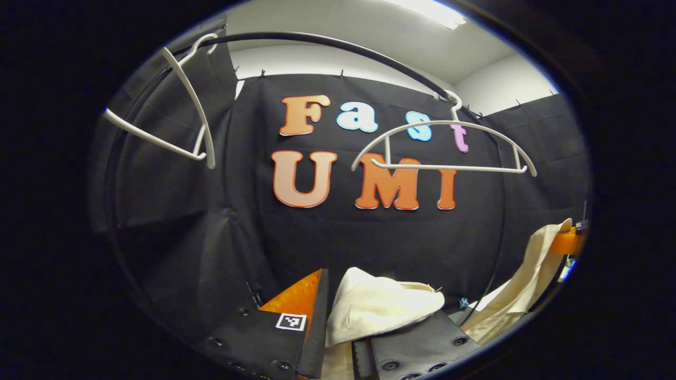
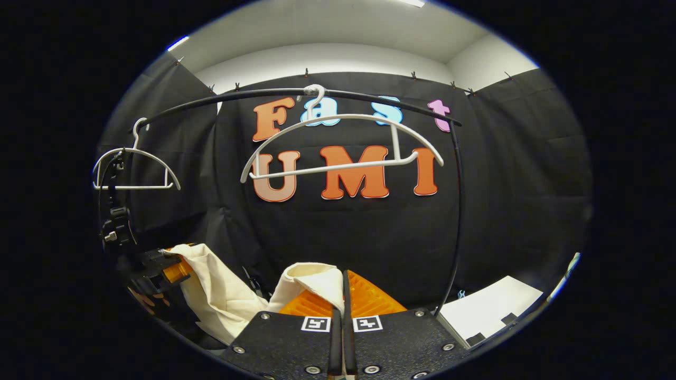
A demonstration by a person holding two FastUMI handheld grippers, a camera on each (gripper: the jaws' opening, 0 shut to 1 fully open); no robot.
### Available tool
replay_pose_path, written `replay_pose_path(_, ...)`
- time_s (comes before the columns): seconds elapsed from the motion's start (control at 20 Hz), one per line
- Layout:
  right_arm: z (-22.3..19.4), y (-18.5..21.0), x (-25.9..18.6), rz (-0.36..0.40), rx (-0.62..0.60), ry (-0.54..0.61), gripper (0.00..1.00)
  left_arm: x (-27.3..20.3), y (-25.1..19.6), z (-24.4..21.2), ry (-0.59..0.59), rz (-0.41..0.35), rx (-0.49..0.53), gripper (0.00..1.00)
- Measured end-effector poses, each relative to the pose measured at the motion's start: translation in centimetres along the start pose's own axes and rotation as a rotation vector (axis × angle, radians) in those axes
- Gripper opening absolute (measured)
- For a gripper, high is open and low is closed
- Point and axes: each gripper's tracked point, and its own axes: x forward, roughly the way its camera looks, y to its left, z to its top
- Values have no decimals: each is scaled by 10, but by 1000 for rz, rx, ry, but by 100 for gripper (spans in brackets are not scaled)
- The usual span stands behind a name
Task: Grasp the clothes on the hanger with both hands and then place them into the laundry hamper below.
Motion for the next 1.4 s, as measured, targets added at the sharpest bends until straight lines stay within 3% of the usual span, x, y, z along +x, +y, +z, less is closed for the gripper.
replay_pose_path(0.15, -31, 17, 4, 15, 15, 79, 1, -11, -27, -28, 90, -94, -31, 30)
replay_pose_path(0.35, -84, 15, 5, -33, 44, 206, 2, -24, -51, -72, 207, -139, -62, 31)
replay_pose_path(0.7, -185, 21, -17, -59, 104, 446, 3, -49, -64, -159, 455, -144, -97, 31)
replay_pose_path(0.9, -221, 17, -28, -89, 149, 572, 6, -62, -62, -198, 594, -122, -106, 31)
replay_pose_path(0.95, -229, 15, -30, -99, 158, 598, 0, -64, -59, -205, 616, -115, -105, 31)
replay_pose_path(1.0, -238, 12, -33, -107, 168, 621, 9, -66, -58, -212, 641, -110, -111, 27)
replay_pose_path(1.05, -244, 13, -34, -103, 176, 642, 10, -68, -56, -219, 672, -105, -114, 25)
replay_pose_path(1.1, -251, 15, -35, -98, 181, 663, 10, -70, -55, -226, 706, -107, -115, 31)
replay_pose_path(1.15, -255, 16, -39, -97, 185, 677, 11, -75, -56, -237, 751, -104, -115, 27)
replay_pose_path(1.2, -259, 18, -41, -94, 189, 690, 13, -78, -51, -242, 777, -92, -121, 34)
replay_pose_path(1.25, -258, 18, -39, -91, 198, 690, 26, -79, -49, -244, 793, -86, -135, 41)
replay_pose_path(1.3, -258, 17, -39, -96, 200, 689, 32, -80, -49, -246, 808, -82, -151, 46)
replay_pose_path(1.35, -258, 13, -41, -106, 196, 693, 61, -81, -49, -247, 819, -78, -164, 54)
replay_pose_path(1.4, -261, 10, -41, -117, 193, 702, 69, -83, -48, -251, 833, -72, -170, 63)
